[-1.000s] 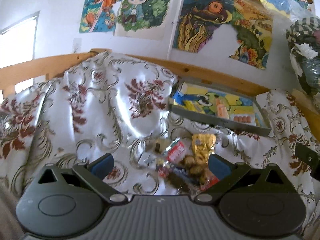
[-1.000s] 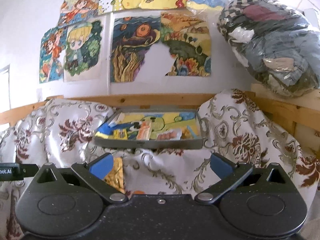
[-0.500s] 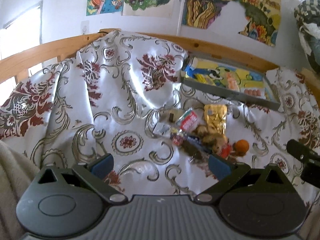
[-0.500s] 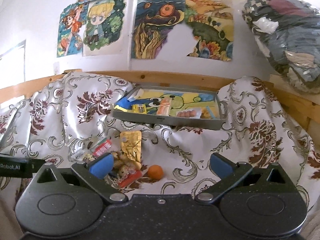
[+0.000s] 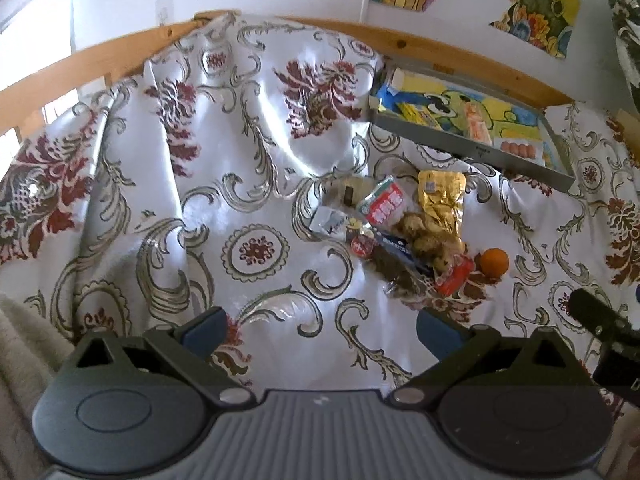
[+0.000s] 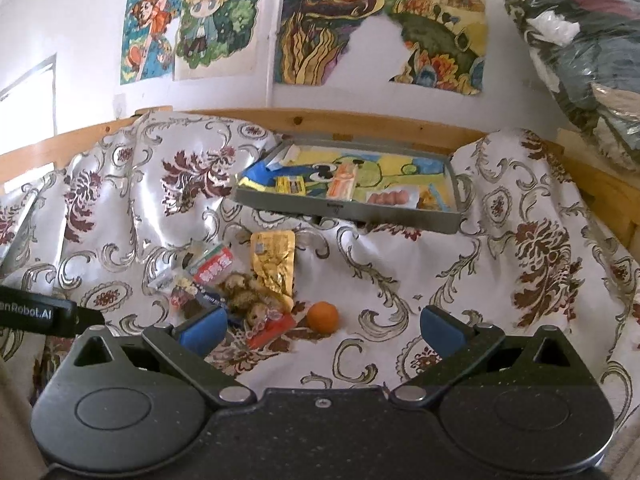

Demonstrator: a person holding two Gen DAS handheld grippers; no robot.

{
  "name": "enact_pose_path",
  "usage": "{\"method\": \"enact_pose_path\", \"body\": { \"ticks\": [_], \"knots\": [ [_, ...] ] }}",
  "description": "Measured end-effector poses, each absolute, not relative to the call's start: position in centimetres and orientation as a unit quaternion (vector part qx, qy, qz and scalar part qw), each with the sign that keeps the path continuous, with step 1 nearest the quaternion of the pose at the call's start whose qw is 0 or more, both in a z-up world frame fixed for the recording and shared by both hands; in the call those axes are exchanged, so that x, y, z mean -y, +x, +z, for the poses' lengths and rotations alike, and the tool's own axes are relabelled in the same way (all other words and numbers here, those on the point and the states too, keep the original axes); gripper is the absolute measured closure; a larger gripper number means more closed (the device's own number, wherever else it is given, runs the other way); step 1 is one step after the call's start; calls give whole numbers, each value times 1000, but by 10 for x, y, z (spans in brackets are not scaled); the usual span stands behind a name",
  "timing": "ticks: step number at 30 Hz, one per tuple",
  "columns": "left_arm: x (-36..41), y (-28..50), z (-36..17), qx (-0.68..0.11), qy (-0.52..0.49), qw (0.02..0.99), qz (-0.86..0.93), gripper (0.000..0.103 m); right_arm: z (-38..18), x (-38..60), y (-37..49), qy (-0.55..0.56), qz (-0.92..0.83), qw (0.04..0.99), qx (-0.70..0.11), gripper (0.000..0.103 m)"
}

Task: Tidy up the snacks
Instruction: 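Lift both tools away from the tray toward the remaining snacks, then lower the right tool onto the quail-egg pack while the left tool approaches the dried-meat pack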

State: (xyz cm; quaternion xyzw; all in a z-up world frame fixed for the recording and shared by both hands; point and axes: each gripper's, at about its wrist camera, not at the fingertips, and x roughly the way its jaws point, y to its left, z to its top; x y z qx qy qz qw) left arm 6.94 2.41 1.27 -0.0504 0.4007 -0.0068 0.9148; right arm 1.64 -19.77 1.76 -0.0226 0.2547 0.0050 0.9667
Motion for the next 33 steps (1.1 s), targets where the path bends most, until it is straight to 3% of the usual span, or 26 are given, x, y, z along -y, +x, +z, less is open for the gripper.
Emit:
{"method": "enact_pose_path", "body": {
  "ticks": [17, 33],
  "knots": [
    [-32, 123, 9, -445, -22, 895, -22, 0, 3, 195, 54, -22, 41, 942, -331, 1],
    [-30, 159, -17, -464, -51, 883, -44, 0, -12, 192, 98, -85, 73, 934, -340, 1]
  ]
}}
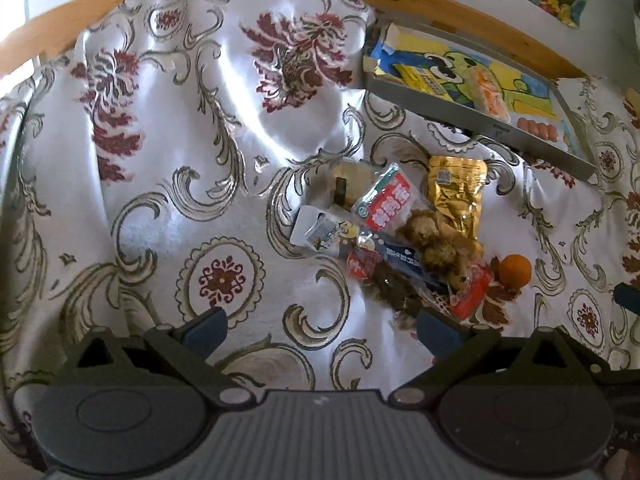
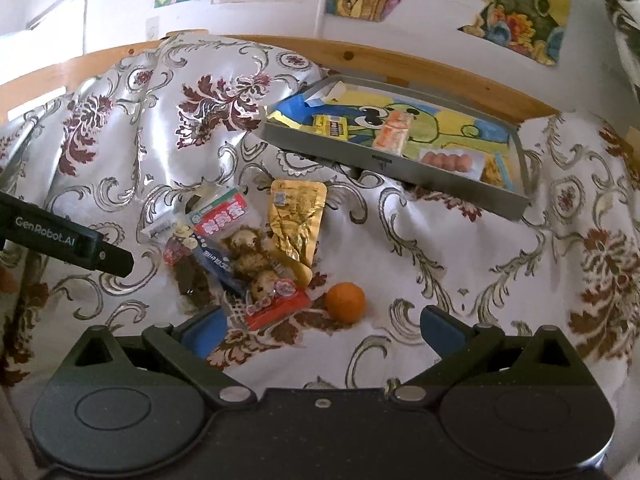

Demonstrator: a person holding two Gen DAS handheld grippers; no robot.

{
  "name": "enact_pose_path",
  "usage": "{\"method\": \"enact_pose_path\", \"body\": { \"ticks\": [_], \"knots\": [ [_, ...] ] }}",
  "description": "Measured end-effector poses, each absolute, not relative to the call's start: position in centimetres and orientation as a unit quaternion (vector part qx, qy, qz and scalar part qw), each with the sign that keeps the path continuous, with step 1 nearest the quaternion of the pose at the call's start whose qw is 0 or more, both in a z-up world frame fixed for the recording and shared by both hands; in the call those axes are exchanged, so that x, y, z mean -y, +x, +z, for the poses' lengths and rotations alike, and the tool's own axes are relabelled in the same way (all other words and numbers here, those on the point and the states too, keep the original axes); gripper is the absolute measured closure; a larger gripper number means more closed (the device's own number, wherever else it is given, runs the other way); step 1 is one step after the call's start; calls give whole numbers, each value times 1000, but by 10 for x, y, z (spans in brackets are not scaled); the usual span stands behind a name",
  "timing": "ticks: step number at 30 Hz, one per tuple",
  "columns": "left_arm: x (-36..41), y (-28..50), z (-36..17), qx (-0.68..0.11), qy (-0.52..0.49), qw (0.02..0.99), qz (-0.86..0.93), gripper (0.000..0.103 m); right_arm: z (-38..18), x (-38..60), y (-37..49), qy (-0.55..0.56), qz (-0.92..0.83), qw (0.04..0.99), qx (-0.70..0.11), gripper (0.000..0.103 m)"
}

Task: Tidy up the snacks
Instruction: 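Lower the right tool onto the quail-egg pack while the left tool approaches the dried-meat pack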

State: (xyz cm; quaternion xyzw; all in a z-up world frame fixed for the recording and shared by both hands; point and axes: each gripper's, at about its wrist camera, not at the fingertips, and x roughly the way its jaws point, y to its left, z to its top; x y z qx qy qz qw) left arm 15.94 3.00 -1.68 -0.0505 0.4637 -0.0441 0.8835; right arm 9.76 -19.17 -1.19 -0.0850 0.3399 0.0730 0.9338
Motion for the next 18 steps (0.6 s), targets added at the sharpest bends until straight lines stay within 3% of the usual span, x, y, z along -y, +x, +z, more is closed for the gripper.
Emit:
{"method": "enact_pose_path", "body": {
  "ticks": [12, 18],
  "knots": [
    [-25, 177, -35, -490, -67, 867, -67, 1, -34, 177, 128, -137, 132, 927, -324, 1],
    [-25, 187, -40, -492, -118, 857, -98, 2, -49, 166, 142, -175, 147, 916, -328, 6]
  ]
}}
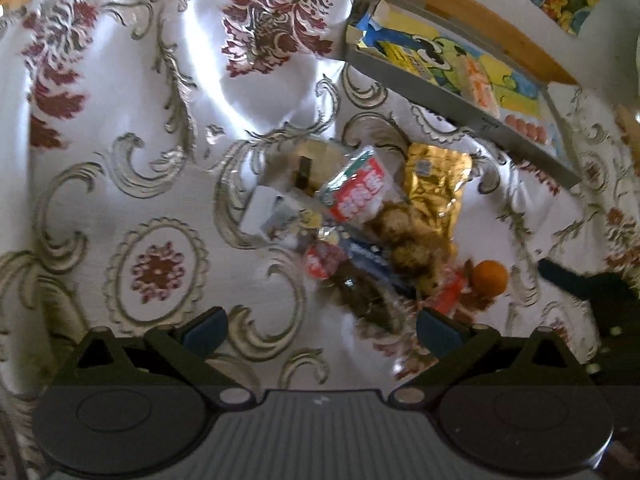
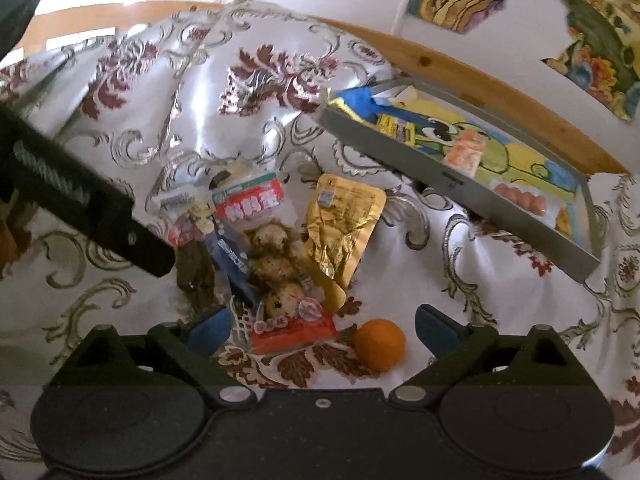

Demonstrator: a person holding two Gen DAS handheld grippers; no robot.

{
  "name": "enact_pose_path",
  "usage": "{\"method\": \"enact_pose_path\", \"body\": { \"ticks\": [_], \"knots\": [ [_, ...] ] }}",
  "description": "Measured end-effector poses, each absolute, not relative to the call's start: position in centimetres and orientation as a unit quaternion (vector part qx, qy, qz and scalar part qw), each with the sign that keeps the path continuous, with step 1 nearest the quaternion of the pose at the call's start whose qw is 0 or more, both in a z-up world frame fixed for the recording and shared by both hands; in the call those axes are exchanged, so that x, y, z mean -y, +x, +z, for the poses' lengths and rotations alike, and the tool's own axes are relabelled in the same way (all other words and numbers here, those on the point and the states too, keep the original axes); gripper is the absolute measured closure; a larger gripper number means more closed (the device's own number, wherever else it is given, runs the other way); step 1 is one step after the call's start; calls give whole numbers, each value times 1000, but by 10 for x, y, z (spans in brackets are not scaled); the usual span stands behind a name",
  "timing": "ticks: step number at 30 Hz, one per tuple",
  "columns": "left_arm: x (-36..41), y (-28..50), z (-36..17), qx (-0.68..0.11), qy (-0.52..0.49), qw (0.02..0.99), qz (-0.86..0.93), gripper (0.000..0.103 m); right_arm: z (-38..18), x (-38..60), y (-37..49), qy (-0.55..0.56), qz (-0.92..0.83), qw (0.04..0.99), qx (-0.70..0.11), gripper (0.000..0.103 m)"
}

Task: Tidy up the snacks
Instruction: 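Lower the right tool onto the quail-egg pack while the left tool approaches the dried-meat pack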

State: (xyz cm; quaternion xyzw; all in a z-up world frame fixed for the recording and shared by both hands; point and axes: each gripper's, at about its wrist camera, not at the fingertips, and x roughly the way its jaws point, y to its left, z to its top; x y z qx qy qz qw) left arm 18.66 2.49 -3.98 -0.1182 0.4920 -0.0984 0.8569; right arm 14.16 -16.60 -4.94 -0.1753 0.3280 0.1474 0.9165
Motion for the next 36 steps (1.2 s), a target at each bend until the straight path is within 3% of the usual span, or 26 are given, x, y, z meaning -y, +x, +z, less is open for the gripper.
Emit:
{"method": "enact_pose_path", "body": {
  "ticks": [8, 13, 16, 24, 28, 36],
  "knots": [
    [-19, 202, -51, -501, -163, 842, -118, 11, -67, 160, 158, -185, 166, 907, -341, 11],
    [-13, 211, -60, -505, -176, 836, -123, 33, -78, 150, 167, -203, 177, 901, -341, 22],
    [-11, 216, -66, -513, -185, 830, -120, 41, -83, 148, 173, -199, 177, 900, -344, 29],
    [-11, 230, -78, -521, -209, 820, -113, 43, -91, 146, 183, -184, 187, 899, -352, 32],
    [-5, 231, -78, -519, -190, 827, -107, 49, -91, 149, 185, -162, 191, 897, -364, 42],
    [-14, 228, -77, -519, -209, 823, -102, 56, -86, 147, 183, -161, 182, 894, -376, 49]
  ]
}}
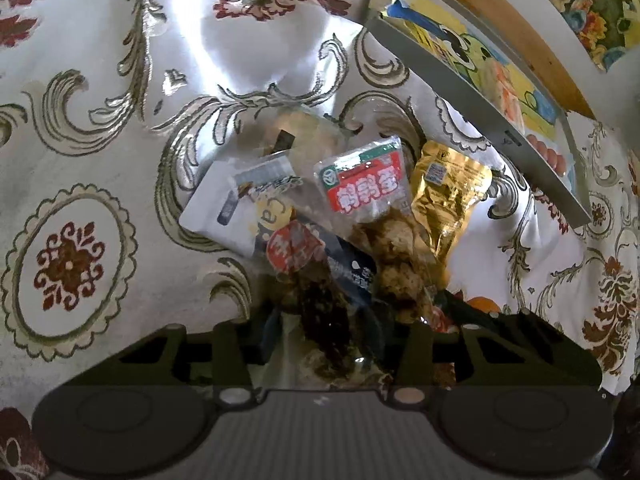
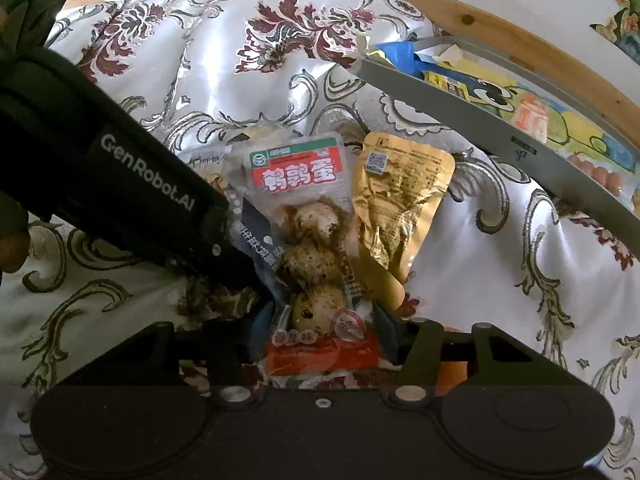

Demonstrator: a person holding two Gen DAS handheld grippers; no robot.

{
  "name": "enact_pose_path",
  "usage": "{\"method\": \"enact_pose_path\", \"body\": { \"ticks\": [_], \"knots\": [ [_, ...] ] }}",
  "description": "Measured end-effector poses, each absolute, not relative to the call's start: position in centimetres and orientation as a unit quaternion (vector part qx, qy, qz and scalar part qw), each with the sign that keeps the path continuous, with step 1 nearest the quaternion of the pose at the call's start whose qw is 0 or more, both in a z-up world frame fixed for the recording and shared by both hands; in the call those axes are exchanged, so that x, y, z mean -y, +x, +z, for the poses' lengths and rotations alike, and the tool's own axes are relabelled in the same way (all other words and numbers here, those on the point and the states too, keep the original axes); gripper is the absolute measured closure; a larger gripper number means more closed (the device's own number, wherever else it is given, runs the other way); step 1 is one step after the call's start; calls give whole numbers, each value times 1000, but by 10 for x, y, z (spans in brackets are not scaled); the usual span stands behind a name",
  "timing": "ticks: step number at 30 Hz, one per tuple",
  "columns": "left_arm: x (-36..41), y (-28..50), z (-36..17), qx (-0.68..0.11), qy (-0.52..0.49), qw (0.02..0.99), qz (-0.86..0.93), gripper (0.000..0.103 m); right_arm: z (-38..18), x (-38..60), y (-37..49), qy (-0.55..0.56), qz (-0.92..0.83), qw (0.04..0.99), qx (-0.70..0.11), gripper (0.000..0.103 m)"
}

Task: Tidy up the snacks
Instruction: 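Lower the right tool onto the quail-egg pack while the left tool approaches the dried-meat pack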

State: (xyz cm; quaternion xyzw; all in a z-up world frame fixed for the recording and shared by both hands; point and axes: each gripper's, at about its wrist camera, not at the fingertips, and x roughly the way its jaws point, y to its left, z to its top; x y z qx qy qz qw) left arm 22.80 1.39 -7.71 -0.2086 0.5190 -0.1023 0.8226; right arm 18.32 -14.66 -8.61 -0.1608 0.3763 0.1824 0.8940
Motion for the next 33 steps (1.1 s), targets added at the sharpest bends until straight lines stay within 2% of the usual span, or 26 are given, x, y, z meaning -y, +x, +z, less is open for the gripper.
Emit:
{"method": "enact_pose_path", "body": {
  "ticks": [6, 10, 14, 18, 23, 33],
  "knots": [
    [-23, 217, -72, -529, -226, 812, -100, 56, -79, 152, 176, -147, 178, 887, -400, 50],
    [-25, 215, -71, -533, -228, 809, -98, 56, -81, 153, 178, -137, 185, 888, -399, 42],
    [-25, 218, -74, -536, -227, 808, -96, 56, -88, 155, 187, -120, 192, 891, -393, 41],
    [-25, 218, -75, -534, -223, 810, -97, 56, -89, 156, 189, -108, 193, 891, -395, 48],
    [-21, 216, -72, -529, -216, 815, -97, 57, -86, 147, 181, -148, 181, 892, -386, 55],
    [-21, 197, -61, -511, -206, 829, -100, 59, -85, 130, 149, -288, 150, 886, -331, 58]
  ]
}}
